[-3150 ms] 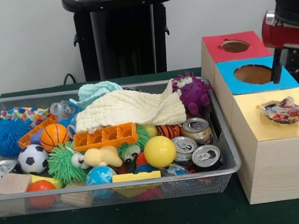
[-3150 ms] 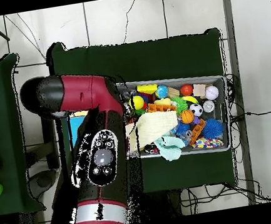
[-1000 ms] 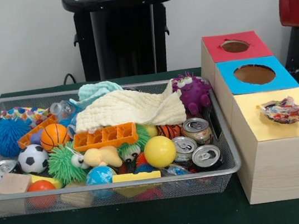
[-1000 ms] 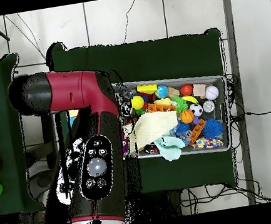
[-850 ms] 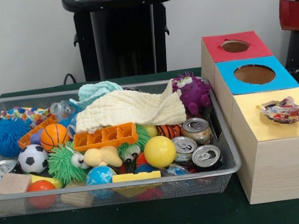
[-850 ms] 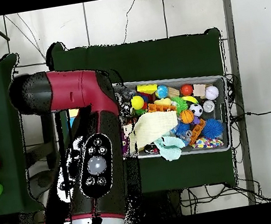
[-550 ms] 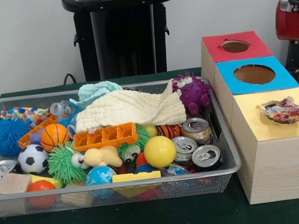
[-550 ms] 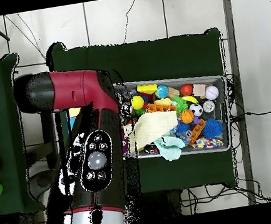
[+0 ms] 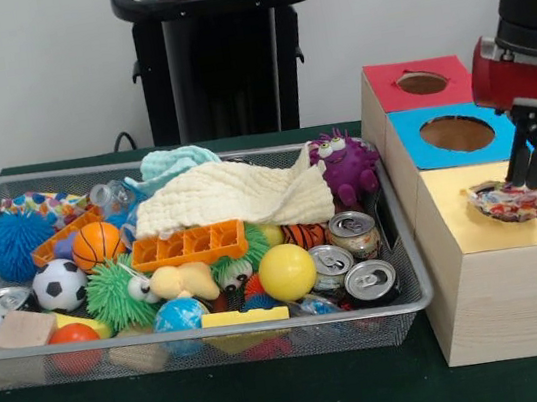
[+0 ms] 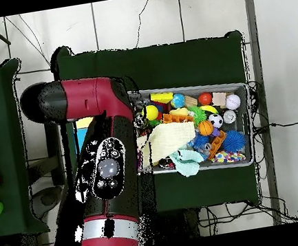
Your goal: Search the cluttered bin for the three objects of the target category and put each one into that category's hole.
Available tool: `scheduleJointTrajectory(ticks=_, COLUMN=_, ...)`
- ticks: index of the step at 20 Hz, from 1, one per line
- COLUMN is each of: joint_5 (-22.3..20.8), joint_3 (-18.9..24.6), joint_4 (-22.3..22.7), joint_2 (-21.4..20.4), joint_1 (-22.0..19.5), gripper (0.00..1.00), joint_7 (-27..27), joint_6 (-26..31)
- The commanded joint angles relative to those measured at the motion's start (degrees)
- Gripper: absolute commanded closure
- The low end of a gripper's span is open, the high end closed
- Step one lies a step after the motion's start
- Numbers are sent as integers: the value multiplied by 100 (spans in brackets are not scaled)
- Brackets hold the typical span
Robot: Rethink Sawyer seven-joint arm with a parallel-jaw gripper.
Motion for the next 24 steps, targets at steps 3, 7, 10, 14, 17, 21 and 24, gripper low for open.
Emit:
scheduleJointTrajectory(ticks=3, joint_5=-281, joint_3=208, joint_4=295, joint_2=238, joint_1=-249, gripper=100, joint_7=731, joint_6=-602)
scheduleJointTrajectory(ticks=7, joint_5=-277, joint_3=264, joint_4=442, joint_2=273, joint_1=-219, gripper=100, joint_7=808, joint_6=-807)
scheduleJointTrajectory(ticks=10, joint_5=-250, joint_3=322, joint_4=653, joint_2=243, joint_1=-201, gripper=100, joint_7=836, joint_6=-892)
scheduleJointTrajectory(ticks=14, joint_5=-222, joint_3=364, joint_4=819, joint_2=195, joint_1=-178, gripper=100, joint_7=834, joint_6=-940)
scheduleJointTrajectory(ticks=17, joint_5=-195, joint_3=392, joint_4=827, joint_2=172, joint_1=-174, gripper=100, joint_7=807, joint_6=-815)
scheduleJointTrajectory(ticks=21, joint_5=-176, joint_3=419, joint_4=825, joint_2=166, joint_1=-169, gripper=100, joint_7=772, joint_6=-658)
scheduleJointTrajectory(ticks=24, joint_5=-176, joint_3=415, joint_4=814, joint_2=172, joint_1=-164, gripper=100, joint_7=764, joint_6=-578)
